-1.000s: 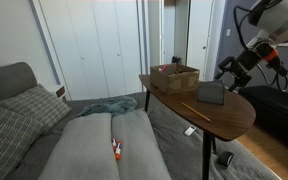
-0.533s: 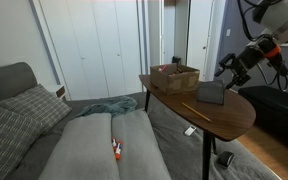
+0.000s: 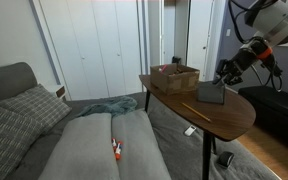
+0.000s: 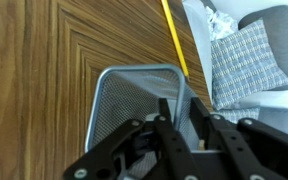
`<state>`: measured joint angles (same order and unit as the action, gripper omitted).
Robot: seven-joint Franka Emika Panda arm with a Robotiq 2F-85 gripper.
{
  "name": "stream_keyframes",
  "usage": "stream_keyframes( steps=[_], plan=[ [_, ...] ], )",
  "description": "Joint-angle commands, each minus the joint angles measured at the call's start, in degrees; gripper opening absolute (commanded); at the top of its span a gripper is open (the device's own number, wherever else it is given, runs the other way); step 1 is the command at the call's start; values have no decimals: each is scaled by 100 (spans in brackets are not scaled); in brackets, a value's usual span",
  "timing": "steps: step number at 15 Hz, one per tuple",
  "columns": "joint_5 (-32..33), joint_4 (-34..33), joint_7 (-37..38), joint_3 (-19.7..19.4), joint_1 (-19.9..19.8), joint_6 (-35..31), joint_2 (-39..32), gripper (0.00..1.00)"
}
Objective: Set the penholder upright on the table then put the pencil in it
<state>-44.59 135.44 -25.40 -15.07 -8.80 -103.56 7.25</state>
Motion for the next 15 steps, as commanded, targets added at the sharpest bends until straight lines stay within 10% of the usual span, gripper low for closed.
stream_keyframes(
  steps=[1, 15],
  plan=[
    [491, -246, 589, 232, -44, -101, 31, 1],
    [3735, -1279, 2528, 1209, 478, 1454, 111, 2]
  ],
)
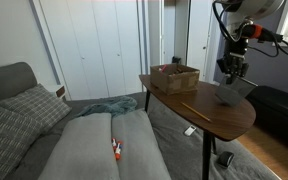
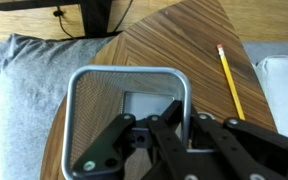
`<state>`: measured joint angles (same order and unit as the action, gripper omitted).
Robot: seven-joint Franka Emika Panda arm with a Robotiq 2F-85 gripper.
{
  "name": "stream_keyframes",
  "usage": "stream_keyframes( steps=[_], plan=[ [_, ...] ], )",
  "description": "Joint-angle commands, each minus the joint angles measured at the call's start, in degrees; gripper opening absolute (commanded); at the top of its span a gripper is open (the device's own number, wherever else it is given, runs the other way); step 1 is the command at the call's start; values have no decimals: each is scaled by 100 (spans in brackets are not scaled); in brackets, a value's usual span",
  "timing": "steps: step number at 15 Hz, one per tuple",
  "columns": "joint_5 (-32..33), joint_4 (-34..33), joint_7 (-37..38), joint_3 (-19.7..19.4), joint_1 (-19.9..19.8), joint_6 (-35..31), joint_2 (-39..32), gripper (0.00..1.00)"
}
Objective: Set the penholder upright on the table then put the pencil in it
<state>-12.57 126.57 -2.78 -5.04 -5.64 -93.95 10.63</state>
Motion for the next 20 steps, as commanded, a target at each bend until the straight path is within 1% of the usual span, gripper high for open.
stream_keyframes(
  steps=[1, 2, 4, 8, 12, 17, 20],
  plan=[
    [697, -525, 292, 276, 229, 697, -325, 31],
    [880, -642, 309, 347, 292, 841, -425, 33],
    [1185, -823, 295, 466, 410, 1019, -560, 45],
    [1589, -1077, 381, 625, 580, 1183, -719, 73],
    [1725, -1243, 457, 740, 713, 1253, -679, 100],
    [1605, -1404, 408, 944, 935, 1222, -601, 100],
    [1537, -1509, 345, 1199, 1200, 1206, -716, 100]
  ],
)
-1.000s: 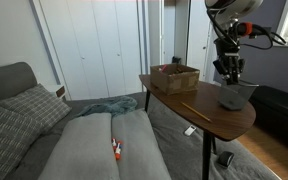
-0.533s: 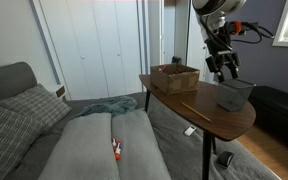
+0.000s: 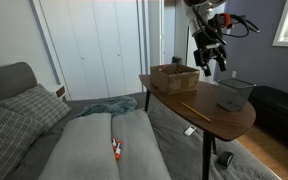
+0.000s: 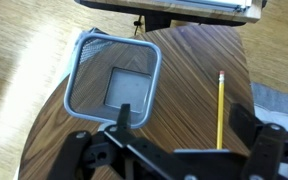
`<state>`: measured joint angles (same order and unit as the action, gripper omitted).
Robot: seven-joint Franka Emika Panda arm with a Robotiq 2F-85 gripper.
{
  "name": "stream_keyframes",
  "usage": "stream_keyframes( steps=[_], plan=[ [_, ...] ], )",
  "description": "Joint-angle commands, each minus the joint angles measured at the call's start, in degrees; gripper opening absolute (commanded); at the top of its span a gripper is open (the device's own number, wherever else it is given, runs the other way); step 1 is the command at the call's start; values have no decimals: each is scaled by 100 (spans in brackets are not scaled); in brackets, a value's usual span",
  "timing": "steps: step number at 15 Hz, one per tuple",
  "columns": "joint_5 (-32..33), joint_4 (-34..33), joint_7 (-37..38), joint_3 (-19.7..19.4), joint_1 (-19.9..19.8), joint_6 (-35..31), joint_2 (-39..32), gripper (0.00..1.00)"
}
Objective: Set the penholder upright on the table then put the pencil in it
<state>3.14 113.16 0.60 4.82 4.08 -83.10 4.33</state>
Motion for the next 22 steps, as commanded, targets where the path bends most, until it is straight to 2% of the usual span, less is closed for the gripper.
stream_keyframes(
  steps=[1, 3, 4, 9, 15, 21, 22],
  plan=[
    [-59, -217, -35, 301, 318, 94, -172, 100],
    [-103, -316, -110, 455, 483, 16, -378, 100],
    [-29, -82, -13, 351, 385, 9, -105, 100],
    [-25, -91, 14, 350, 399, 8, -157, 100],
    [-1028, 383, -167, 271, 358, -1169, -368, 100],
    [-995, 812, -277, 184, 274, -2296, -626, 100],
    [-1002, 862, -297, 164, 259, -2422, -653, 94]
  ],
)
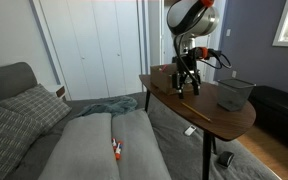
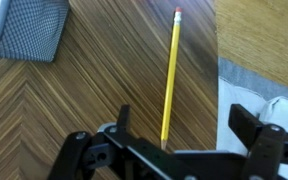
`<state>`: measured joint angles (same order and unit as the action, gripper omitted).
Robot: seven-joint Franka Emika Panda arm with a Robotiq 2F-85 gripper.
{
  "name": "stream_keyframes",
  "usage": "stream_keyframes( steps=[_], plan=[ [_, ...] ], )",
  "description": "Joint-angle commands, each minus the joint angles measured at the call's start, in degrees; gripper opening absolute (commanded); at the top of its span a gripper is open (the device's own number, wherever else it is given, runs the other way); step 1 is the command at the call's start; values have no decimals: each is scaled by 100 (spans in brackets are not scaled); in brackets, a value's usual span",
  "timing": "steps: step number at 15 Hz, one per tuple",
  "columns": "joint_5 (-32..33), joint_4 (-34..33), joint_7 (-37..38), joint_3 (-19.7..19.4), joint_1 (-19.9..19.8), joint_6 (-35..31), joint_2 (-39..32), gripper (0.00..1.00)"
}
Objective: Set the penholder upright on the table then put the pencil in it
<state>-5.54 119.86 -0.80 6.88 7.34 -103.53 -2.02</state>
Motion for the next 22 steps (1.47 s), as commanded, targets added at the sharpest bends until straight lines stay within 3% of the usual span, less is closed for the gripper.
stream_keyframes(
  steps=[1, 2, 4, 5, 6, 7, 9, 11, 16, 22],
  plan=[
    [-140, 232, -175, -58, -85, -478, -43, 90],
    [-155, 262, -189, -70, -107, -567, -69, 73],
    [-174, 313, -230, -89, -133, -679, -116, 61],
    [-180, 324, -246, -95, -142, -712, -131, 61],
    [-199, 334, -267, -96, -147, -729, -160, 79],
    [-212, 346, -280, -96, -152, -749, -176, 79],
    [-238, 367, -291, -92, -154, -763, -200, 47],
    [-246, 357, -285, -93, -155, -743, -210, 39],
    [-241, 380, -286, -114, -202, -668, -116, 2],
    [-386, 512, -414, -112, -207, -413, 384, 2]
  ],
)
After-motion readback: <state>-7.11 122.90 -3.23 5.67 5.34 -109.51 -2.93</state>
